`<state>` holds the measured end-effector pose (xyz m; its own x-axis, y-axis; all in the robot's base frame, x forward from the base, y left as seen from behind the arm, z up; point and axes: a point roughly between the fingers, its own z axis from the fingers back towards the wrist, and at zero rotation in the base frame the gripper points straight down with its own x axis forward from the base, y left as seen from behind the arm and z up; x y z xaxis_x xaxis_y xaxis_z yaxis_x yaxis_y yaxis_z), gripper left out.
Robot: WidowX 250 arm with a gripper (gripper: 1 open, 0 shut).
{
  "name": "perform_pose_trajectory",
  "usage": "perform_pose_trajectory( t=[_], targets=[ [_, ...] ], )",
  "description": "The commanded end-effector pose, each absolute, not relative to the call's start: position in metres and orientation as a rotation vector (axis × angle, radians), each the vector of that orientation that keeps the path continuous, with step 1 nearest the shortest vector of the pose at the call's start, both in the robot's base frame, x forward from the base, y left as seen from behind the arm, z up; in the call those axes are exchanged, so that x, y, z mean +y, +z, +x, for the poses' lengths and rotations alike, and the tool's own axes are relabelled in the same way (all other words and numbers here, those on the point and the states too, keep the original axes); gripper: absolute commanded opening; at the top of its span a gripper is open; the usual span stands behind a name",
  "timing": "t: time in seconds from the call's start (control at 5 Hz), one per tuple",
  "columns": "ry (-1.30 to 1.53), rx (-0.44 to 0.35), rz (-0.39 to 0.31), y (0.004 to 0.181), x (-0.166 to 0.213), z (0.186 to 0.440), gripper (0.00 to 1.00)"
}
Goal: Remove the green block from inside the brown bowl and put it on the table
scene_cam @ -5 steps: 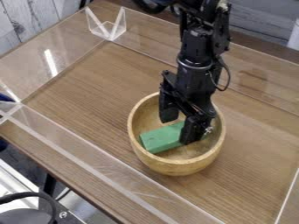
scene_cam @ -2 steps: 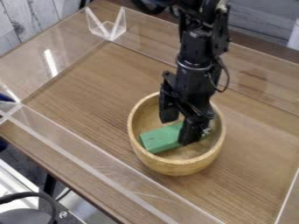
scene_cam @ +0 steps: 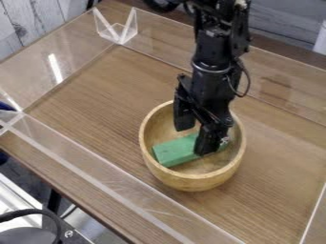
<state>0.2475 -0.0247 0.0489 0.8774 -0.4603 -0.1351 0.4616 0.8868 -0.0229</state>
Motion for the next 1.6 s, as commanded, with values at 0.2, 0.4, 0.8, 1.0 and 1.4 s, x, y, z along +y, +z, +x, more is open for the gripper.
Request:
perform_pose_trajectory(
  t=[0.2, 0.4, 0.8, 1.0, 1.4],
  targets=[
    [-0.484, 0.055, 0.016, 0.067, -0.025, 0.256, 1.00],
    [-0.488, 0.049, 0.016, 0.069, -0.025, 0.256, 1.00],
    [-0.487, 0.054, 0.011, 0.064, -0.024, 0.256, 0.00],
    [-0.482, 0.044, 0.015, 0.073, -0.023, 0.258, 0.00],
    [-0.466, 0.006, 0.029, 0.098, -0.017, 0.264, 0.00]
  ],
)
